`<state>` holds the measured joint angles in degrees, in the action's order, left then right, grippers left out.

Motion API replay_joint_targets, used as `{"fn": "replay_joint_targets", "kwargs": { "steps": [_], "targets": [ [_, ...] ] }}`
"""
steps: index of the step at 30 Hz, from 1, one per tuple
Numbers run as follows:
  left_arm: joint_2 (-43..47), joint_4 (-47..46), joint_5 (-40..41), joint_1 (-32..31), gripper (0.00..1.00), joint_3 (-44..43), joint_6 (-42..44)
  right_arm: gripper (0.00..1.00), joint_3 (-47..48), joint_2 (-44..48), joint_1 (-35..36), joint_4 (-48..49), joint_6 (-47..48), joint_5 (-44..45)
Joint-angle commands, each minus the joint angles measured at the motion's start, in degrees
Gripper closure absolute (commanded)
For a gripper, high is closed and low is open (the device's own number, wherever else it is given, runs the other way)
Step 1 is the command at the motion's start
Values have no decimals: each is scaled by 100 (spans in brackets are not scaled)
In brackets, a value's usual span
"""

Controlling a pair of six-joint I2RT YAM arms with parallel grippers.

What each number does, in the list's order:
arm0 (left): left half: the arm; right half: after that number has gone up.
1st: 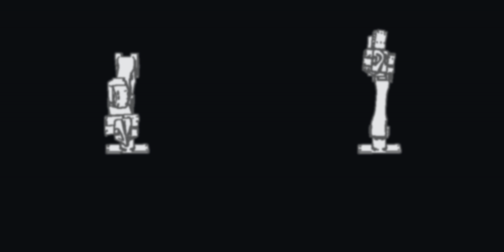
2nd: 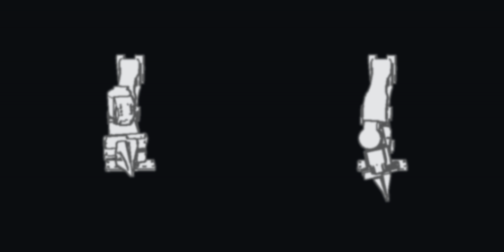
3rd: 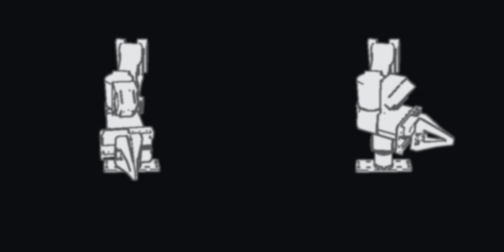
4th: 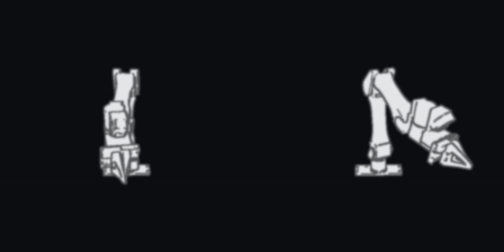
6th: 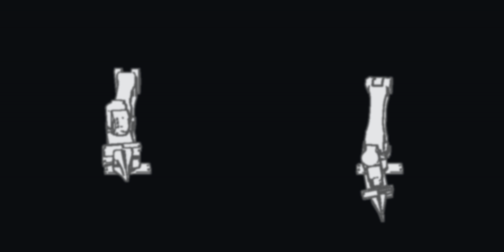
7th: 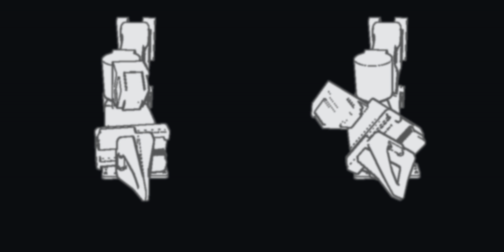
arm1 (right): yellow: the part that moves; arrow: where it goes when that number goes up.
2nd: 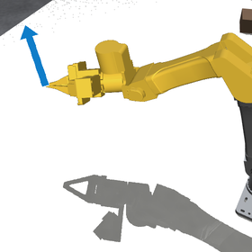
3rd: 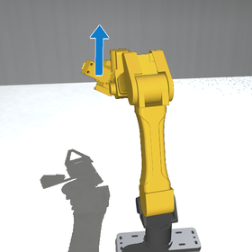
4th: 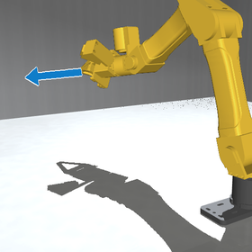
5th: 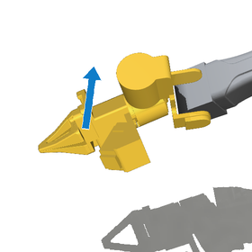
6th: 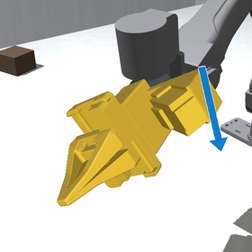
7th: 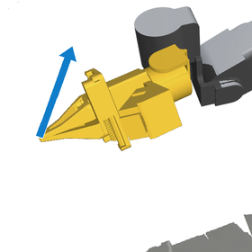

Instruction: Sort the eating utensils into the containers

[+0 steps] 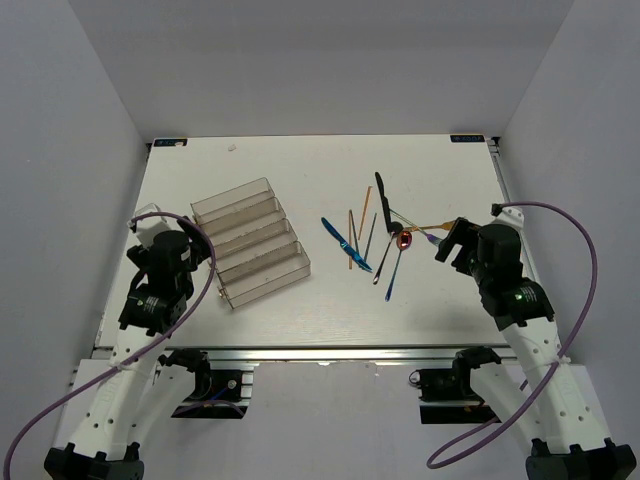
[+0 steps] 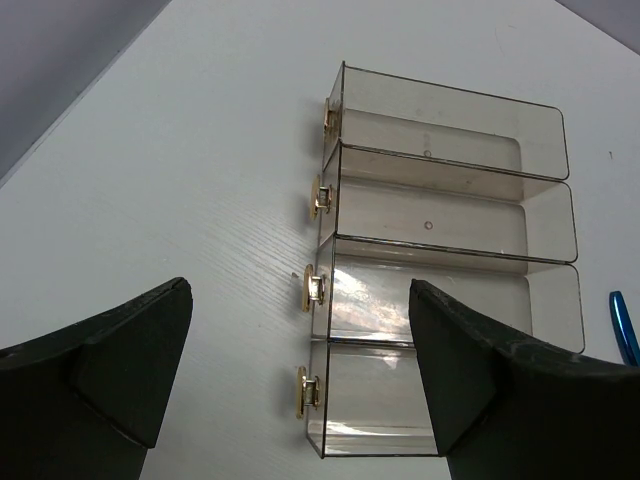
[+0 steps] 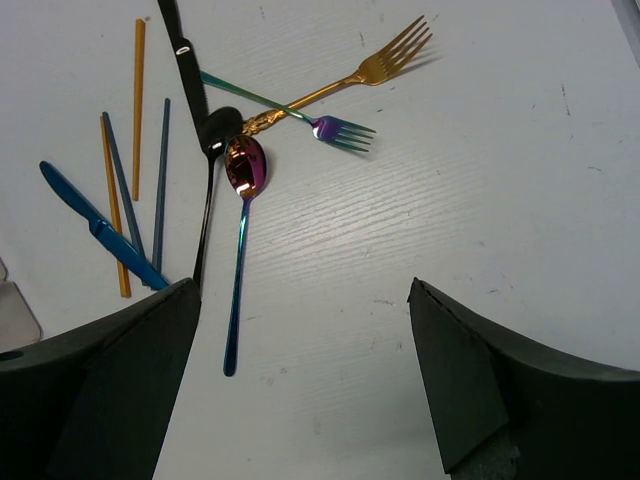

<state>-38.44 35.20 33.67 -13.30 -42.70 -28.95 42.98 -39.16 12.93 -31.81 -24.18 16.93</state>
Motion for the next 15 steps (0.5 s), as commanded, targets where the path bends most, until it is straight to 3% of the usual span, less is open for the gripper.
{"fn": "replay_joint_targets", "kwargs": {
  "steps": [1, 5, 8, 15],
  "targets": [
    [-32, -13, -18, 21, 2, -125, 12, 11, 272, -57, 26, 8, -121, 180],
    [-129, -22, -62, 29, 2, -142, 21, 11, 141, -188, 26, 577, -297, -547],
    [-129, -40, -115, 47, 2, -142, 39, 11, 236, -1030, 87, 624, -587, -700],
    [-59, -48, -167, 64, 2, -107, 56, 11, 562, -2947, 1386, 702, -1422, 1145]
  ]
}}
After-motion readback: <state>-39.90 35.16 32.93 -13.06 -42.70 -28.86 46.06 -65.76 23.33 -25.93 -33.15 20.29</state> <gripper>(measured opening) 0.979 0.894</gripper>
